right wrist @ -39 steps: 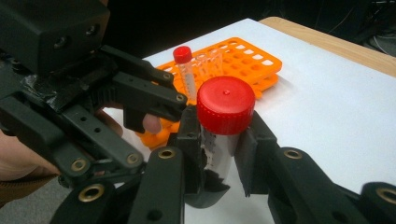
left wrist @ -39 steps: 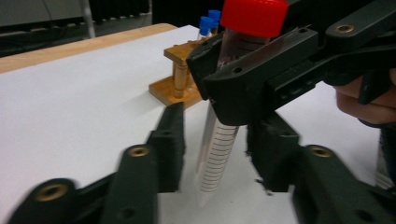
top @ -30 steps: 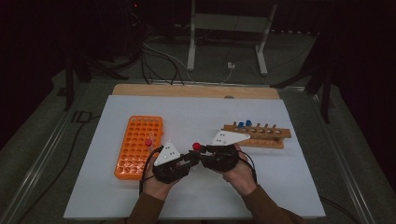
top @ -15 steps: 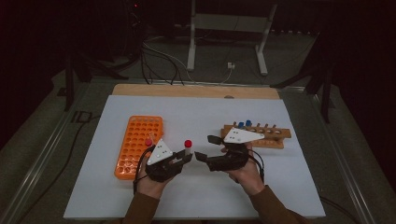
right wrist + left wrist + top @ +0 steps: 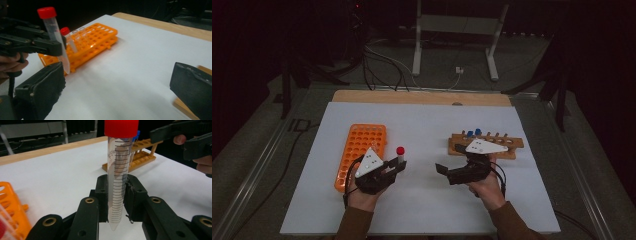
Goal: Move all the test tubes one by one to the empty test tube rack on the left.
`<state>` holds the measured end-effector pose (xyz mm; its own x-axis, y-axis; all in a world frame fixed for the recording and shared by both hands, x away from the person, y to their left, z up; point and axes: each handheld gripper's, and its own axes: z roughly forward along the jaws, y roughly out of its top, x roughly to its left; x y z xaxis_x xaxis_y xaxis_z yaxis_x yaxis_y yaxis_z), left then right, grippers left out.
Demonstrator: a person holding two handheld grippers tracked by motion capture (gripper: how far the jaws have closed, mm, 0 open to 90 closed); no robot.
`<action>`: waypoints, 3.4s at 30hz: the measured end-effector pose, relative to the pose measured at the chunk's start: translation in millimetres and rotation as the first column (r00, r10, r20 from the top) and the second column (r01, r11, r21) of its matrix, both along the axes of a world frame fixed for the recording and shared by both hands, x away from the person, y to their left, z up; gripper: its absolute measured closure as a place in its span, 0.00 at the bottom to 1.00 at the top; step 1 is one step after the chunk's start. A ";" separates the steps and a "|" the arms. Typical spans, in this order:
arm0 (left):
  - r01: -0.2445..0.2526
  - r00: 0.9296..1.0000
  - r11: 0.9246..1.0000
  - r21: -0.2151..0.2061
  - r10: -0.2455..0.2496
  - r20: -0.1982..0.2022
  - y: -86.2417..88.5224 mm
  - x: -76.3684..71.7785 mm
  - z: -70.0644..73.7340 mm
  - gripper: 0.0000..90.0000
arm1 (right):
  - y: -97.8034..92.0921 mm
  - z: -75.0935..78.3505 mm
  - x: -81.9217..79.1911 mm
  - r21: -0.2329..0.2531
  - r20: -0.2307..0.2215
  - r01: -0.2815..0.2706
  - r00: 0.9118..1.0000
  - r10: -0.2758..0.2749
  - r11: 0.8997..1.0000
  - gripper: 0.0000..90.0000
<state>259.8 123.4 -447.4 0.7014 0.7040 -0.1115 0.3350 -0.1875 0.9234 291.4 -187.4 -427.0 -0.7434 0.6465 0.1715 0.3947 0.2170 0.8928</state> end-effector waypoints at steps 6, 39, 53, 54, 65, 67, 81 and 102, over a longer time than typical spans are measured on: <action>-0.029 1.000 1.000 -0.001 0.029 0.010 9.4 -0.8 0.4 0.84 | -19.6 -3.6 -0.3 -0.007 0.015 0.048 0.999 -0.048 0.999 0.00; -0.214 0.976 0.976 0.045 0.212 0.056 61.4 -6.6 -15.8 0.84 | -69.0 -10.0 -5.2 0.037 0.036 0.183 0.982 -0.185 0.982 0.00; -0.264 0.963 0.964 0.015 0.263 0.055 63.0 -2.8 -25.7 0.83 | -67.3 -11.2 -4.8 0.037 0.034 0.181 0.983 -0.183 0.983 0.00; -0.262 0.964 0.965 0.027 0.260 0.054 62.2 -2.5 -26.4 0.83 | -67.2 -11.2 -4.8 0.037 0.034 0.181 0.983 -0.183 0.983 0.00; -0.249 0.967 0.957 0.150 0.254 -0.010 55.8 0.6 -35.7 0.83 | -67.9 -10.9 -5.3 0.038 0.030 0.182 0.983 -0.183 0.983 0.00; -0.247 0.966 0.954 0.169 0.256 -0.033 55.3 2.2 -37.4 0.83 | -67.9 -11.0 -5.2 0.038 0.029 0.182 0.983 -0.183 0.983 0.00; -0.255 0.954 0.935 0.247 0.285 -0.090 47.9 5.6 -43.4 0.84 | -66.8 -13.3 -3.9 0.029 0.023 0.183 0.983 -0.183 0.983 0.00; -0.226 0.974 0.974 0.031 0.227 -0.025 63.7 -1.8 -25.9 0.32 | -70.8 -13.1 0.3 0.021 0.026 0.195 0.980 -0.196 0.981 0.00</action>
